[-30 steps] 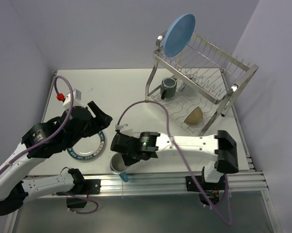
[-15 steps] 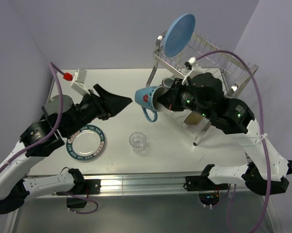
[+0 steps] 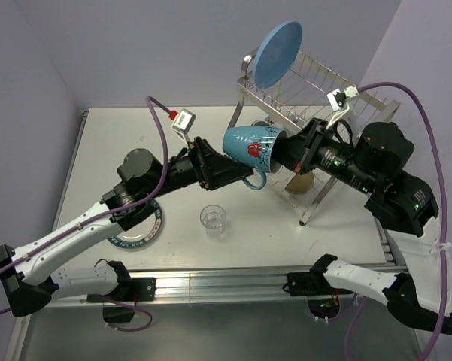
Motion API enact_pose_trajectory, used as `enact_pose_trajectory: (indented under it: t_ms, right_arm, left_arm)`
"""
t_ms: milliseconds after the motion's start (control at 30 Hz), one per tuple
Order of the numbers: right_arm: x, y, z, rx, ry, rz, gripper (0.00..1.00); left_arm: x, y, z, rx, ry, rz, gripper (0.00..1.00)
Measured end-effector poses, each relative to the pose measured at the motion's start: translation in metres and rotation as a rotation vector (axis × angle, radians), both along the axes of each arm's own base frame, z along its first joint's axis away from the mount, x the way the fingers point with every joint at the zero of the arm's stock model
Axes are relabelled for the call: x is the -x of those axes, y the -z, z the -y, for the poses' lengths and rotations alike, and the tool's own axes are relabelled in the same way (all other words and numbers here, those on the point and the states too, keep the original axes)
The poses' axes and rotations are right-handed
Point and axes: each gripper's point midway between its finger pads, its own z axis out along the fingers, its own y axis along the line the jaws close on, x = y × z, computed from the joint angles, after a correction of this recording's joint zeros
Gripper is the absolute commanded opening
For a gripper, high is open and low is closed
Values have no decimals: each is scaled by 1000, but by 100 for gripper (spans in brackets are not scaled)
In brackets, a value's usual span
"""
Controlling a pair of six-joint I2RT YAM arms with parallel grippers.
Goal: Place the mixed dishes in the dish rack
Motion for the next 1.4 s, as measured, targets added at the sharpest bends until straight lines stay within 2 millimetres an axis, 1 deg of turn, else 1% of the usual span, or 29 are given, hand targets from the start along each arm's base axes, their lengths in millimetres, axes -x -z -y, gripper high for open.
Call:
enact_pose_trajectory:
  t_ms: [67, 133, 200, 233, 300, 433, 567, 633, 667, 700, 800, 867, 933, 1000, 1033, 1067, 1100, 1133, 1333, 1367, 1400]
  right_arm:
    - [4, -6, -2, -35, -23, 16, 0]
    - [6, -7, -5, -68, -43, 23, 0]
    - [7, -2, -8, -83, -61, 14, 0]
    - [7, 0, -10, -95, -68, 7, 0]
    - [6, -3, -12, -126, -76, 19, 0]
    - [7, -4, -11, -163, -82, 31, 0]
    - [7, -12, -10, -203, -87, 49, 0]
    - [7, -17, -10, -218, -88, 63, 0]
    - [7, -17, -10, -223, -87, 66, 0]
    - [7, -17, -10, -225, -88, 67, 0]
    - [5, -15, -10, -234, -83, 59, 0]
    - [5, -16, -11, -240, -87, 59, 0]
    - [5, -16, -12, -243, -90, 64, 0]
    - [3, -15, -13, -243, -89, 62, 0]
    - [2, -13, -13, -242, -89, 59, 0]
    - [1, -12, -14, -241, -89, 55, 0]
    - [0, -11, -15, -240, -89, 52, 0]
    - [0, -11, -16, -246, -94, 48, 0]
    - [-3, -11, -13, -242, -76, 52, 0]
    - [-3, -10, -13, -240, -74, 54, 8]
    - [-3, -11, -12, -239, -74, 55, 20]
  left_arm:
    - [5, -8, 1, 44, 30, 19, 73]
    - [10, -19, 1, 90, 62, 46, 73]
    - [16, -32, 0, 143, 92, 74, 72]
    - [18, -34, 1, 160, 106, 78, 71]
    - [18, -38, 2, 191, 123, 81, 69]
    - [21, -40, 8, 220, 167, 83, 65]
    - [27, -43, 9, 244, 190, 82, 41]
    - [31, -43, 9, 258, 198, 82, 33]
    - [32, -43, 9, 263, 203, 81, 24]
    - [34, -42, 9, 268, 209, 75, 22]
    - [35, -41, 9, 272, 213, 76, 22]
    - [35, -41, 9, 274, 213, 76, 29]
    - [35, -42, 9, 277, 216, 76, 42]
    - [36, -43, 9, 285, 221, 79, 44]
    - [36, -43, 10, 284, 224, 78, 43]
    - [37, -42, 11, 283, 227, 75, 30]
    - [37, -42, 11, 283, 230, 72, 19]
    - [35, -39, 14, 276, 234, 64, 0]
    - [32, -37, 18, 291, 245, 77, 0]
    - [32, -37, 18, 290, 246, 79, 0]
    - [32, -37, 18, 289, 245, 80, 0]
